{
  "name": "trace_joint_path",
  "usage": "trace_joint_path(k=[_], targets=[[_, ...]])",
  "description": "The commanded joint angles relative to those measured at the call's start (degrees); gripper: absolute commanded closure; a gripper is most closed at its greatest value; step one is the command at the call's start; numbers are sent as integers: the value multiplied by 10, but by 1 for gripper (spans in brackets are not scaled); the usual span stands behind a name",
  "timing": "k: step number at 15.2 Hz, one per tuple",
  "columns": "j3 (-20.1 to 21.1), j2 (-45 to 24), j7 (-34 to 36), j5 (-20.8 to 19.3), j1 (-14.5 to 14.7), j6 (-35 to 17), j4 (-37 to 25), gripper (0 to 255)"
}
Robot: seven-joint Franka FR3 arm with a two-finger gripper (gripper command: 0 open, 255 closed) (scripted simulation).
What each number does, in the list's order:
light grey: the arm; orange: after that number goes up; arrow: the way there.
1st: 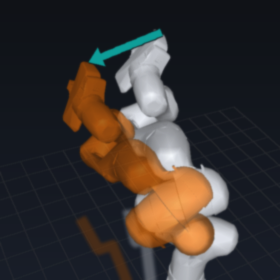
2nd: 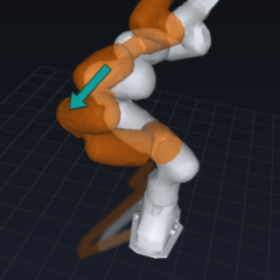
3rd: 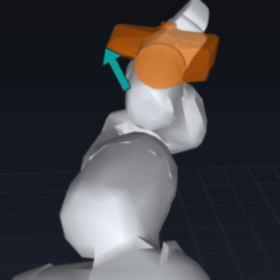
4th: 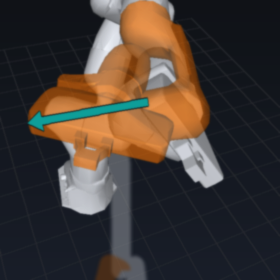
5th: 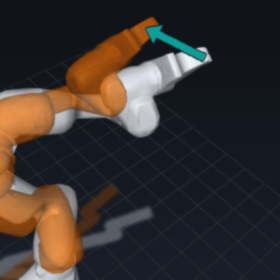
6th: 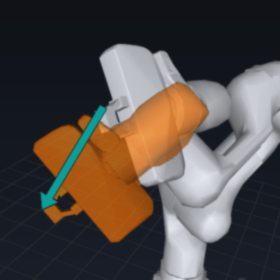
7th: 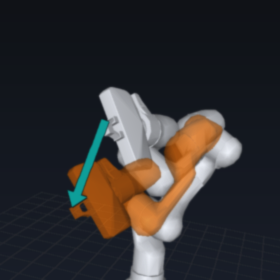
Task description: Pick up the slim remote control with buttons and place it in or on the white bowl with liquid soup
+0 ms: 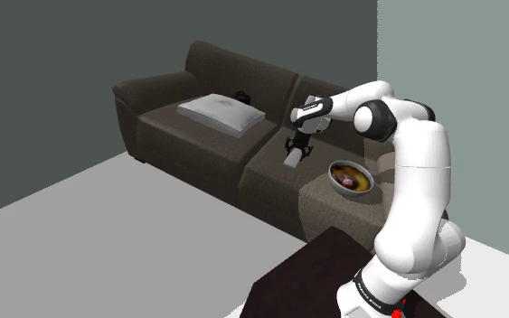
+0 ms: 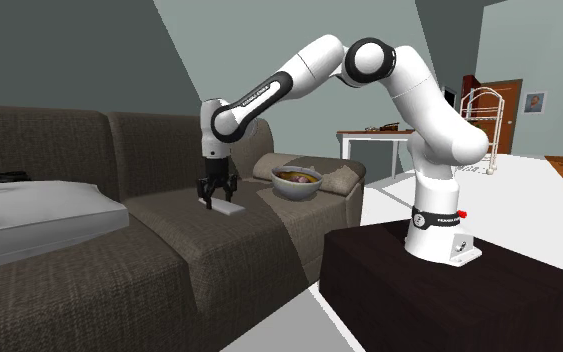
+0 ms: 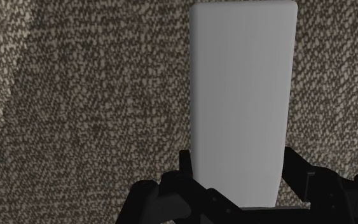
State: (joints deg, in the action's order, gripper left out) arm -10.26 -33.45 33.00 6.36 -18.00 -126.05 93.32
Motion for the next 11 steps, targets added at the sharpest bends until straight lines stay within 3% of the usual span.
trace_joint_path(k=[1, 11], targets=[[0, 0, 0, 0, 0, 0, 0, 255], [-3, 20, 2, -4, 2, 29, -9, 255]])
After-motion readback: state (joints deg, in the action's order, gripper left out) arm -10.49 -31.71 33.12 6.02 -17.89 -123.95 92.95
